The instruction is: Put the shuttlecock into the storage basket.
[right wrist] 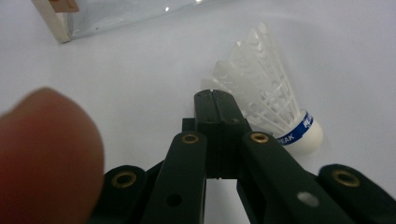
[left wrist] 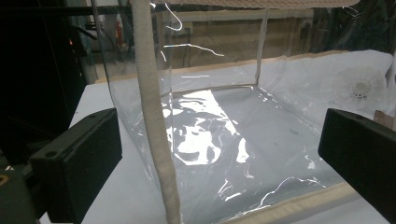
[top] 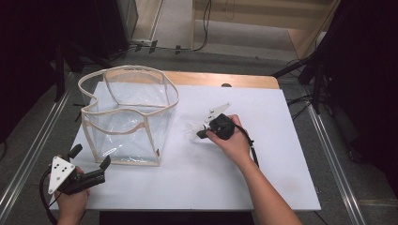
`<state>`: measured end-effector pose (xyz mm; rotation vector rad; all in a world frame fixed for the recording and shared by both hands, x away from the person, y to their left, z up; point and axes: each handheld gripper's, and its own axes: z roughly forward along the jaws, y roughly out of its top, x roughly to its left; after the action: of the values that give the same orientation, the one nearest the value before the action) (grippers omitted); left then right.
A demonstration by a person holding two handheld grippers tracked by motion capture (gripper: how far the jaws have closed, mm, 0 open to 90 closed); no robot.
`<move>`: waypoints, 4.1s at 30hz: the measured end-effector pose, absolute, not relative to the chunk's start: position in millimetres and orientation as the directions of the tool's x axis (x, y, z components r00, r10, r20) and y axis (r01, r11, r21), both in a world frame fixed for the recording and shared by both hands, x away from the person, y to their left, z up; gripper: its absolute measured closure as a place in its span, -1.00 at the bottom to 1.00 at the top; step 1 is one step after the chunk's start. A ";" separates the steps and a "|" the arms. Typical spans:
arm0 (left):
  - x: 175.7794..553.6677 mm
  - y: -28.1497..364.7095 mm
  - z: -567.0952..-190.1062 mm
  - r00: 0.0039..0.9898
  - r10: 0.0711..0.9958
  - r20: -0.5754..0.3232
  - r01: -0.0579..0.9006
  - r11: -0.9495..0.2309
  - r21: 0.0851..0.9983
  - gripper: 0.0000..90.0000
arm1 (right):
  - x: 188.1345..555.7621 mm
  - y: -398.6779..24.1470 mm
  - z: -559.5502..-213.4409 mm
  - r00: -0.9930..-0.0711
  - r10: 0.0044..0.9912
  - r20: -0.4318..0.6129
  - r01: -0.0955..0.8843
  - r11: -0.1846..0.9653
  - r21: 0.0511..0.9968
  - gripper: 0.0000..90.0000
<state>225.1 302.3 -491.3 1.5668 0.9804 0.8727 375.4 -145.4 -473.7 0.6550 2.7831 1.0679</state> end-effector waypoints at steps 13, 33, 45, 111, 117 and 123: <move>225.2 302.5 -491.2 0.403 0.914 0.049 0.156 -0.122 0.980 -0.99 | 387.8 -138.1 -468.7 -0.892 0.447 0.066 0.373 0.647 0.665 0.95; 225.6 302.5 -491.2 0.404 0.914 0.049 0.157 -0.122 0.980 -0.99 | 406.8 -145.3 -463.2 -0.845 0.529 0.081 0.435 0.590 0.680 0.95; 225.6 302.2 -491.1 0.404 0.914 0.050 0.157 -0.123 0.980 -0.99 | 387.9 -153.4 -458.8 -0.869 0.491 0.052 0.403 0.644 0.650 0.95; 225.9 302.0 -491.2 0.411 0.910 0.052 0.154 -0.126 0.980 -0.99 | 425.2 -163.6 -461.0 -0.765 0.639 0.079 0.533 0.560 0.635 -0.82; 226.0 302.6 -491.1 0.413 0.909 0.046 0.154 -0.120 0.981 -0.99 | 430.9 -160.7 -474.0 -0.790 0.604 0.101 0.533 0.598 0.598 -1.00; 226.1 302.6 -491.1 0.414 0.909 0.046 0.153 -0.120 0.981 -0.99 | 433.7 -162.3 -478.9 -0.816 0.569 0.097 0.507 0.627 0.591 -1.00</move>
<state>226.1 302.6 -491.1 1.5696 0.9679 0.8595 433.7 -162.3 -478.9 0.9103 2.7432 0.9492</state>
